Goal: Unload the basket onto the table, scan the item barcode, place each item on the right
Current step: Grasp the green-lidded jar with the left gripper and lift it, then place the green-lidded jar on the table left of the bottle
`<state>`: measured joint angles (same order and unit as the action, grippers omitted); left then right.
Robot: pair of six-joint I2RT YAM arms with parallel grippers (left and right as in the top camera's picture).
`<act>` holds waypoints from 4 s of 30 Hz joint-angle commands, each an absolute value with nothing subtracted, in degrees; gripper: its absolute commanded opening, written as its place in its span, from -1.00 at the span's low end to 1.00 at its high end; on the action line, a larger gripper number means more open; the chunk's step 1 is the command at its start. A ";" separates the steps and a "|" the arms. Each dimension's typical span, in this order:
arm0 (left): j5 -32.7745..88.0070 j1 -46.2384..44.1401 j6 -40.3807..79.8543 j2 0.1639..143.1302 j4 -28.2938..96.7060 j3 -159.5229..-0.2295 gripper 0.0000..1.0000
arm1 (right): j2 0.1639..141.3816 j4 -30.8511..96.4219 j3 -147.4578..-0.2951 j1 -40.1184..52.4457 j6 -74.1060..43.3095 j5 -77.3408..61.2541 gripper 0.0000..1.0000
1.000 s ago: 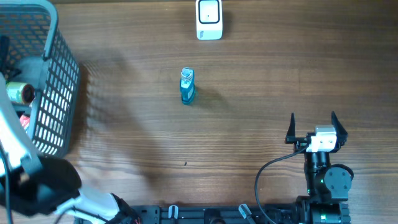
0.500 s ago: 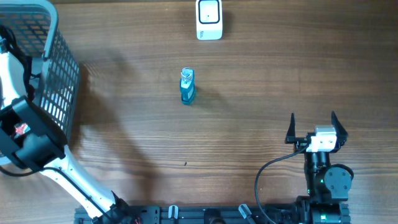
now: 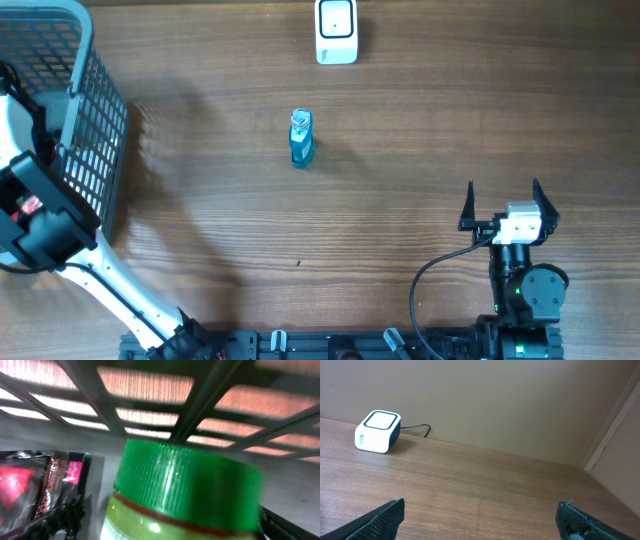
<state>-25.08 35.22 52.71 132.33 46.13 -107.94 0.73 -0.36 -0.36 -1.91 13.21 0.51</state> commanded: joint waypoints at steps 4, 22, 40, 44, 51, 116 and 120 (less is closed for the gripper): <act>-25.39 35.53 52.93 134.45 46.94 -107.90 0.40 | 0.27 -0.49 -0.32 -1.80 13.54 1.28 1.00; -22.52 35.46 49.65 107.33 56.69 -108.01 0.30 | 0.27 -0.49 -0.32 -1.80 13.54 1.28 1.00; -23.79 -8.62 46.74 89.82 69.67 -107.83 0.40 | 0.27 -0.49 -0.32 -1.80 13.54 1.28 1.00; -25.15 -12.45 47.18 94.76 74.08 -107.83 0.41 | 0.27 -0.49 -0.32 -1.80 13.52 1.28 1.00; -21.82 -13.41 49.12 107.02 77.21 -107.55 0.32 | 0.27 -0.49 -0.32 -1.80 13.54 1.28 1.00; -16.60 42.22 39.99 111.37 79.96 -119.15 0.99 | 0.27 -0.49 -0.32 -1.80 13.54 1.28 1.00; -17.19 42.13 39.24 114.69 81.91 -117.16 0.90 | 0.27 -0.49 -0.32 -1.80 13.54 1.28 1.00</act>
